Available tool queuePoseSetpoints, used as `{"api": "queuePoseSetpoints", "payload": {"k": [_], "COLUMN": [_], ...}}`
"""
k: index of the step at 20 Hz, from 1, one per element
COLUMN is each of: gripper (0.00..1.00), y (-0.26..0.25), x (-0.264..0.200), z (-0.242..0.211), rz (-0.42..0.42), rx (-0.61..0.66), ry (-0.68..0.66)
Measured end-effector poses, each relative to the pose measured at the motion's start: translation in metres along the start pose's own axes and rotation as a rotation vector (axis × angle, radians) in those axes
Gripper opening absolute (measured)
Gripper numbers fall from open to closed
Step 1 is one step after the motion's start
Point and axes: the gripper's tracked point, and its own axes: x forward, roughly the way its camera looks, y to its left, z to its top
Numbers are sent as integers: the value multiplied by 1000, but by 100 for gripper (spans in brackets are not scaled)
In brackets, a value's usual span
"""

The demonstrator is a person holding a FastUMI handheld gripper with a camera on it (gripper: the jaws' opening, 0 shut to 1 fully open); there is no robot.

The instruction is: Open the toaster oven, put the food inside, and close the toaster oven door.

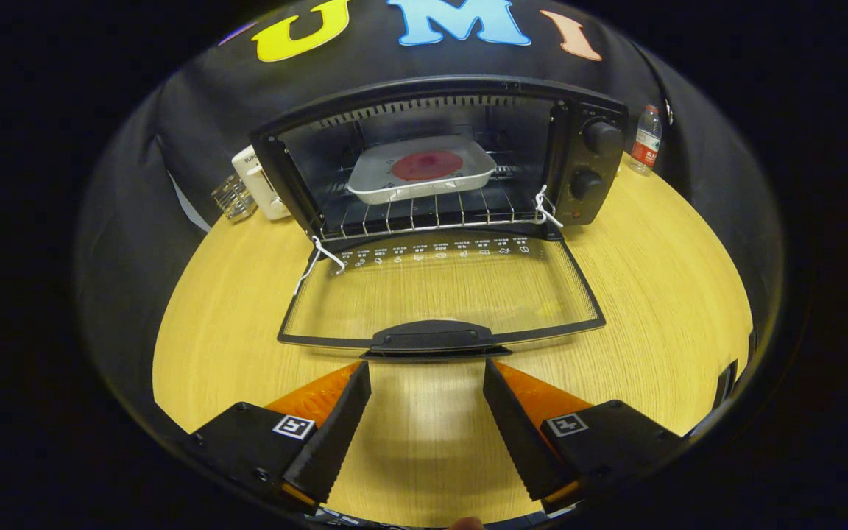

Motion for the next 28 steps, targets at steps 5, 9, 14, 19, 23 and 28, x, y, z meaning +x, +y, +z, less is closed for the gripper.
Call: {"api": "queuePoseSetpoints", "payload": {"k": [5, 9, 14, 19, 23, 28], "gripper": [99, 98, 96, 96, 96, 96], "y": [-2, -5, -5, -3, -2, 0], "x": [16, 22, 23, 12, 0, -12], "z": [-7, -9, -6, -2, 3, 10], "rz": [-27, -66, -104, -121, -120, -113], "rx": [-35, -70, -42, -49, -52, -56], "ry": [26, 20, 19, -19, -64, -109]}}
